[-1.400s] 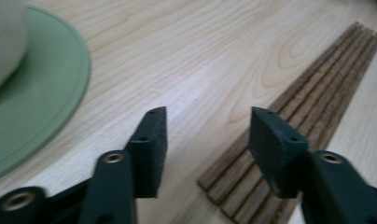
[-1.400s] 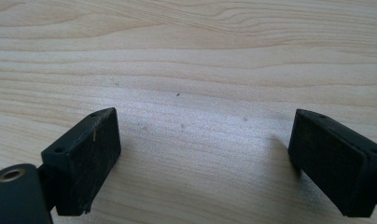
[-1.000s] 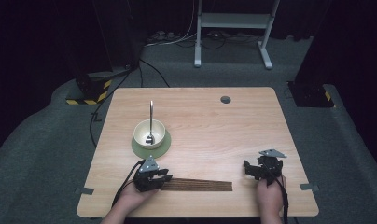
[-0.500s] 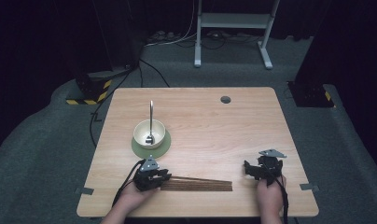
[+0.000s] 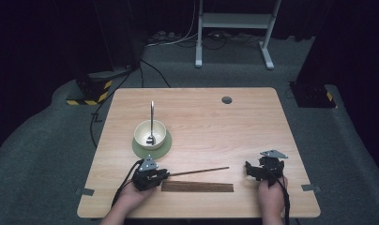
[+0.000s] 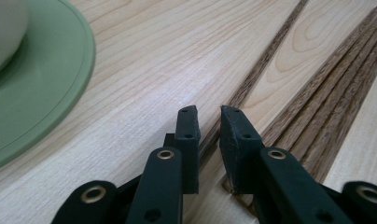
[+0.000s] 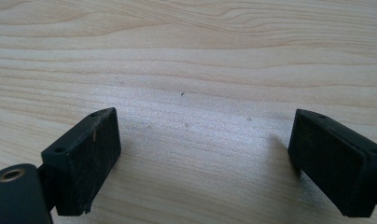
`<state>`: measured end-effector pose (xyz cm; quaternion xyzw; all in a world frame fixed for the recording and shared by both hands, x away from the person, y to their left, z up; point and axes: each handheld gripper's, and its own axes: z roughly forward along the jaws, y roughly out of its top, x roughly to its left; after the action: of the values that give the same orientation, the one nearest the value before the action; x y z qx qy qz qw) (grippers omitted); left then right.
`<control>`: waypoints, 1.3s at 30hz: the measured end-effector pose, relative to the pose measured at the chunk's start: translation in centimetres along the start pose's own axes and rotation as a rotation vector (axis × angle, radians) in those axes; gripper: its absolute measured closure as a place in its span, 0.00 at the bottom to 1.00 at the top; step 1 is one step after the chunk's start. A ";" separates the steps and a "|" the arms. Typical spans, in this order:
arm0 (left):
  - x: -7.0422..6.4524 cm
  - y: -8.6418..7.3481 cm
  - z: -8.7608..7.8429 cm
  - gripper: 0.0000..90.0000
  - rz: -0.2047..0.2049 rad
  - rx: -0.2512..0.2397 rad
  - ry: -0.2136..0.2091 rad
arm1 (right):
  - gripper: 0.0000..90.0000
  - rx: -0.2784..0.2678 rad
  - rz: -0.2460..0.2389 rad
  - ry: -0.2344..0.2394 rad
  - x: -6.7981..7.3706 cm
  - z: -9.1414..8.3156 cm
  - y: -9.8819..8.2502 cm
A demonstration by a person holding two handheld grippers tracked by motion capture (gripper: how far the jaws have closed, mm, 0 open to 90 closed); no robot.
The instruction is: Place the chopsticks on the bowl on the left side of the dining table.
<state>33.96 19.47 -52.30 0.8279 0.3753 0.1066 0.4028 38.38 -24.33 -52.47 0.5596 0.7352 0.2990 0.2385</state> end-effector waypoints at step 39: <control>0.1 -0.3 -0.7 0.93 0.081 0.030 0.036 | 0.10 0.007 -0.006 0.007 0.0 -0.1 0.0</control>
<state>33.58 20.05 -52.10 0.8463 0.3503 0.1320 0.3791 38.32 -24.35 -52.40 0.5570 0.7389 0.2977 0.2348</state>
